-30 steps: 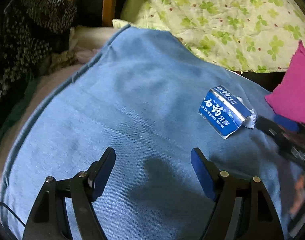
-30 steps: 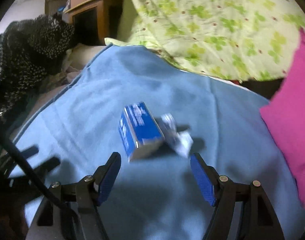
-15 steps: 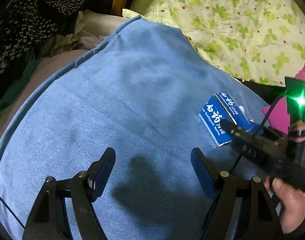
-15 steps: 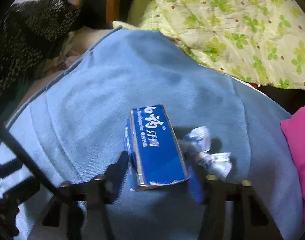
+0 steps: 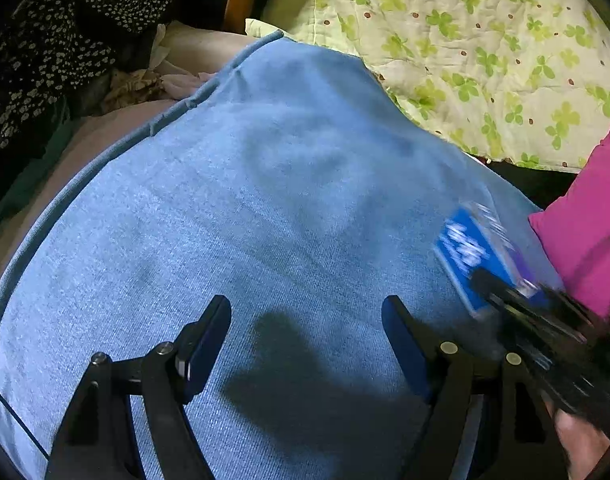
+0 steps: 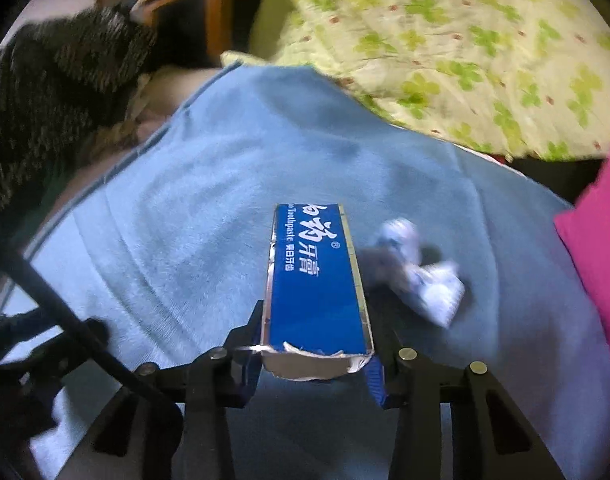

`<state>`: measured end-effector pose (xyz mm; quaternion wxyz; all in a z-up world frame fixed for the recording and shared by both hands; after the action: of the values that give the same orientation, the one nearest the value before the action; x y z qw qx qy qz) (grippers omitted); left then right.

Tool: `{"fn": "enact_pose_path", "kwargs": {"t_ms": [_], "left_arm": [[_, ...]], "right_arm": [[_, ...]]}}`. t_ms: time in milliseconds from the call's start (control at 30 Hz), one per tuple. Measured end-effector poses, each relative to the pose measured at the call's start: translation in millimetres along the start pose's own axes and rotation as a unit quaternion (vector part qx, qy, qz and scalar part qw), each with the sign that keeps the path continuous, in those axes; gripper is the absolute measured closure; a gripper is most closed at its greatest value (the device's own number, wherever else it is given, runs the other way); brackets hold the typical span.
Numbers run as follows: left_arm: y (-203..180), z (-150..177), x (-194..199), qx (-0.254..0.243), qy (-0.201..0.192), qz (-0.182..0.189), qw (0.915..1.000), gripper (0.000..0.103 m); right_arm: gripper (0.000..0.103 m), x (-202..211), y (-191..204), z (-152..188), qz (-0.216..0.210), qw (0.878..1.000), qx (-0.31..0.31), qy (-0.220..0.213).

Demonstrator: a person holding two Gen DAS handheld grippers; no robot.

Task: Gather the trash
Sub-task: 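Grasp the blue toothpaste box with the right tool and lift it, then grasp the white crumpled wrapper with the left tool while right tool holds the box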

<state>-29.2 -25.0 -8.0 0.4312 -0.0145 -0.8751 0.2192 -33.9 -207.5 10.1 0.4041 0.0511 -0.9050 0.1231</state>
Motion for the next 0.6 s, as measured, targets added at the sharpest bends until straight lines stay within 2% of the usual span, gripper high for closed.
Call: {"fn": "enact_pose_path", "kwargs": {"t_ms": [200, 300, 500, 600], "left_arm": [[-5.4, 5.2, -2.9, -0.017, -0.002, -0.004, 0.9998, 0.025], [-12.6, 11.7, -5.2, -0.037, -0.002, -0.004, 0.9993, 0.025], [-46.0, 39.3, -16.9, -0.104, 0.035, 0.033, 0.9935, 0.025], [-67.7, 45.1, -16.7, -0.126, 0.036, 0.039, 0.9906, 0.025]], "right_arm": [[0.058, 59.0, -35.9, 60.9, 0.007, 0.993, -0.120, -0.021], [0.058, 80.4, -47.4, 79.8, 0.016, 0.988, -0.152, -0.036], [0.058, 110.3, -70.1, 92.0, 0.020, 0.974, -0.205, -0.094], [0.058, 115.3, -77.0, 92.9, 0.018, 0.969, -0.219, -0.112]]}}
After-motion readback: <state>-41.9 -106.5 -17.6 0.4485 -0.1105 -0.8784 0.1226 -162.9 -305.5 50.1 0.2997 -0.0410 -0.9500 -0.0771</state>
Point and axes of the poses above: each gripper's, at about its wrist camera, not at the fingertips, and x roughly against the way its jaws point, y to its left, z to its underside, the point moved 7 cm from there along -x, roughly the way its jaws point, and after that the axes turned 15 degrees about x, right-handed, at the moved point
